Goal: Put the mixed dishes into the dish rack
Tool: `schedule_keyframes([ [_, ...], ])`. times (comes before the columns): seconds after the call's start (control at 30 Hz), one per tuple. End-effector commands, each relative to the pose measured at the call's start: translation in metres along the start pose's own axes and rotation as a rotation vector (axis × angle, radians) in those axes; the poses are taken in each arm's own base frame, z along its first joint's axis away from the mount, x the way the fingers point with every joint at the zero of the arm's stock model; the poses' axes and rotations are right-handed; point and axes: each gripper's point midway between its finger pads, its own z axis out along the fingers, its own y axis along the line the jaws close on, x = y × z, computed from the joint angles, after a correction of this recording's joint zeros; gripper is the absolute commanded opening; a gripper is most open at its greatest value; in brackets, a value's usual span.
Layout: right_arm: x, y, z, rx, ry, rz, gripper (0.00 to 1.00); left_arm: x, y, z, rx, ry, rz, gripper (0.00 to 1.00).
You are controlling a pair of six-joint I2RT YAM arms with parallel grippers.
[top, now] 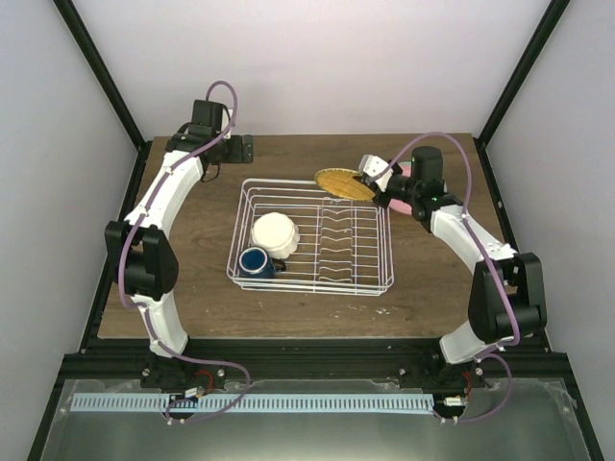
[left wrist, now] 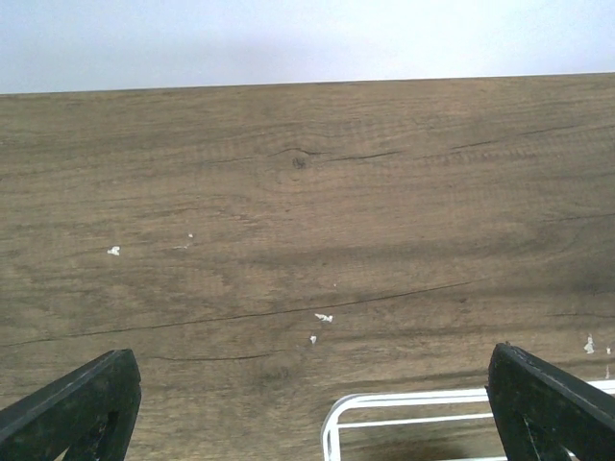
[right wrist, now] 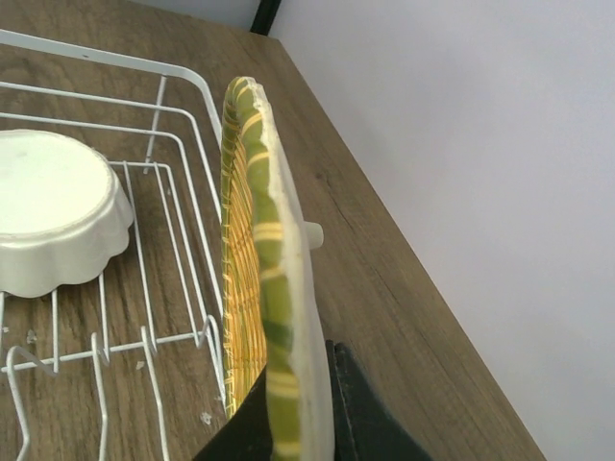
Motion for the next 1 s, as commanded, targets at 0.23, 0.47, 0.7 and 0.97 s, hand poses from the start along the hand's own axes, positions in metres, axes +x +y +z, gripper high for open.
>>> schedule_keyframes([
  [0.23, -0.021, 0.024, 0.016, -0.085, -0.067, -0.142, 0.01, 0.002, 0.006, 0.003, -0.007, 0.011, -0.017, 1.00],
  [0.47, -0.003, 0.042, 0.036, -0.124, -0.019, -0.142, 0.01, 0.001, 0.007, 0.003, -0.006, 0.010, -0.017, 1.00],
  [0.7, 0.013, 0.041, 0.045, -0.124, 0.030, -0.098, 0.13, 0.001, 0.008, 0.002, -0.008, 0.010, -0.018, 1.00],
  [0.97, 0.021, 0.039, 0.046, -0.120, 0.082, -0.082, 0.44, 0.001, 0.012, 0.003, -0.010, 0.012, -0.018, 1.00],
])
